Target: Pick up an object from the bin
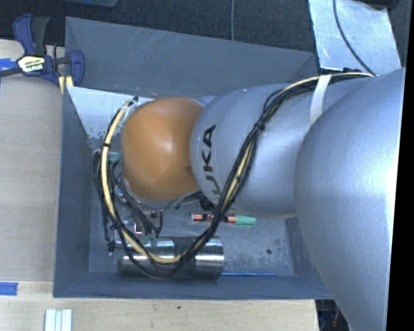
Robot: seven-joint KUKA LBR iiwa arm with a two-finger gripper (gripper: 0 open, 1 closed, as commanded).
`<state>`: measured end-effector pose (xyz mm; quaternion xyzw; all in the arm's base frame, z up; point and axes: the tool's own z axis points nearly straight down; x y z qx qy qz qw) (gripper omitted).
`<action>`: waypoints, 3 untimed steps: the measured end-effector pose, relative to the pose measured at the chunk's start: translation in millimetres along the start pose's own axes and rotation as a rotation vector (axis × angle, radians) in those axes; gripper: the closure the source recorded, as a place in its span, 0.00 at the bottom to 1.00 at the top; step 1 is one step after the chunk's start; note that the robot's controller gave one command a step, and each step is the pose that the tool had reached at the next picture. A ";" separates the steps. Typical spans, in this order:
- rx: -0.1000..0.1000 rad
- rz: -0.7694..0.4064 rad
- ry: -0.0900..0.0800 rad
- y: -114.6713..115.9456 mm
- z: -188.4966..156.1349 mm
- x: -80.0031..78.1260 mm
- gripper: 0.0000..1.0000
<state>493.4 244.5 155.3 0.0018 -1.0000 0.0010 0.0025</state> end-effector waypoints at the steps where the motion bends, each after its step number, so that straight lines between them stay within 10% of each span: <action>1: -0.003 0.005 -0.007 -1.2 -4.8 -2.0 0.00; 2: -0.008 -0.081 -0.010 -43.6 49.0 -1.9 0.00; 3: -0.004 -0.255 -0.013 -98.1 1.6 9.8 0.00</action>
Offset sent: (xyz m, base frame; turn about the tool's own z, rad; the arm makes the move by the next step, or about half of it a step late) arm 0.0007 -0.0714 -0.0853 -0.0872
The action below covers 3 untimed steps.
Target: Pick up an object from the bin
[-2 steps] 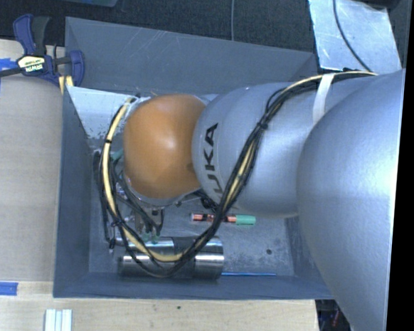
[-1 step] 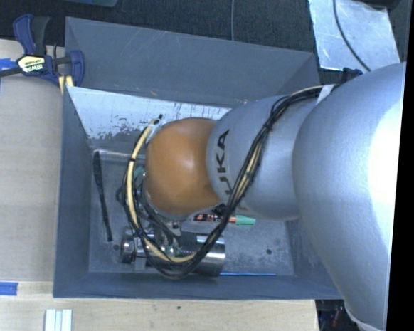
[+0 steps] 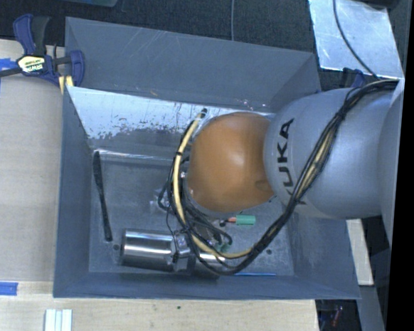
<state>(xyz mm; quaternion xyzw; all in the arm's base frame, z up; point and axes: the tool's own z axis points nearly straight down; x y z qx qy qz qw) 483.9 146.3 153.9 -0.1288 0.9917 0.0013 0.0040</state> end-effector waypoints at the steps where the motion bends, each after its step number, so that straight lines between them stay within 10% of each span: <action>1: -0.004 0.198 0.004 -1.4 42.1 1.2 0.00; 2: -0.002 0.083 -0.003 -1.7 84.2 -0.4 0.00; 3: -0.004 0.363 -0.003 13.9 83.0 -6.6 1.00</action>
Offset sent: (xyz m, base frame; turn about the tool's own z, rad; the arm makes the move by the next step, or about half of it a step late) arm 0.0005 -0.0017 -0.0839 0.0827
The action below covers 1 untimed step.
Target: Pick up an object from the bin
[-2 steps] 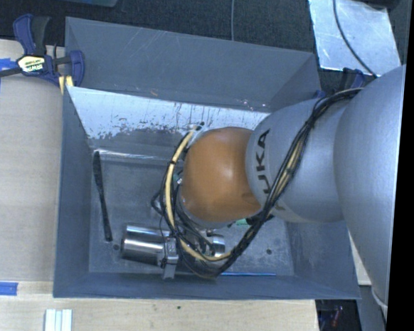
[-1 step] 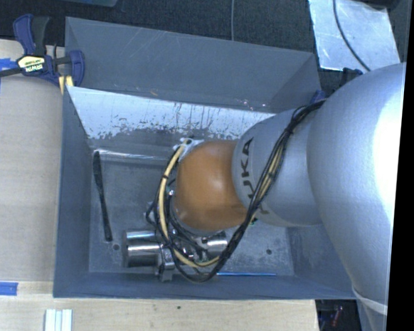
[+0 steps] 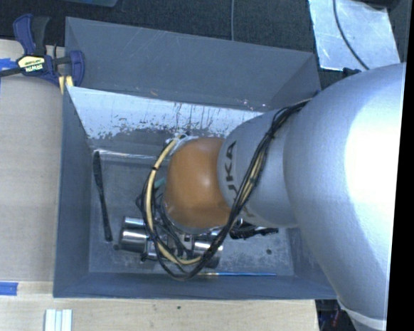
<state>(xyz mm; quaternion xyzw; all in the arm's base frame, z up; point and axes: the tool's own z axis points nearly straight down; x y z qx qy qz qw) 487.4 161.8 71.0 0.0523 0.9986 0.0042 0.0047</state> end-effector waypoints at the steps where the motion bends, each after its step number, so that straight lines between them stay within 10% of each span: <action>1: 0.000 0.001 0.000 0.0 -0.2 0.0 1.00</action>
Offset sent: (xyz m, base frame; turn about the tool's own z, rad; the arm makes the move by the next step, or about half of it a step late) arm 0.0000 -0.0002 0.0723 0.0003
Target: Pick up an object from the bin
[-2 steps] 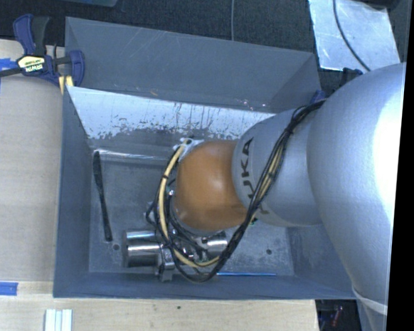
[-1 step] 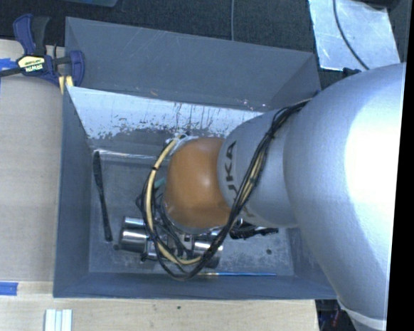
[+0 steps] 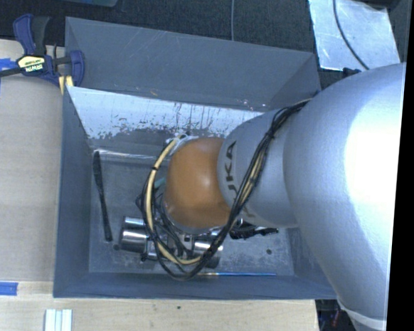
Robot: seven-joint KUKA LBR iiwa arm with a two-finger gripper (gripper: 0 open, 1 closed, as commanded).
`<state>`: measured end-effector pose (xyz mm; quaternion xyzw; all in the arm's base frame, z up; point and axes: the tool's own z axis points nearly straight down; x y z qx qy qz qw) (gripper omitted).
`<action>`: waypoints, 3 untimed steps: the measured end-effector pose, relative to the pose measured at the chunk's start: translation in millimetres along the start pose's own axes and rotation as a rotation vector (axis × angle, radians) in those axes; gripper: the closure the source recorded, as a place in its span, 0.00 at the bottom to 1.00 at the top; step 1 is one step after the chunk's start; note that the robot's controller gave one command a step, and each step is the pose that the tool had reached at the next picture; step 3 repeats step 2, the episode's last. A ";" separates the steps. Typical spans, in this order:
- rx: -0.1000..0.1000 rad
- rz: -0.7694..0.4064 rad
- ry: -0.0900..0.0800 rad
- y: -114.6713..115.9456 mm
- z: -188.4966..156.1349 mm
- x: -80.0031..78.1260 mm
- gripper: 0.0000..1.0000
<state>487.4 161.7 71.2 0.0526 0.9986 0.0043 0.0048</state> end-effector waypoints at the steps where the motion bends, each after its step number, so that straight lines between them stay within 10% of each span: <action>1: 0.004 0.001 0.011 -1.3 -32.4 3.0 1.00; 3: 0.005 0.001 0.012 -1.2 -86.5 2.5 1.00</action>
Offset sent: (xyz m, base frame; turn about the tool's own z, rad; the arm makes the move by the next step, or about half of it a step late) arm -0.0033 -0.0013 0.1105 0.0008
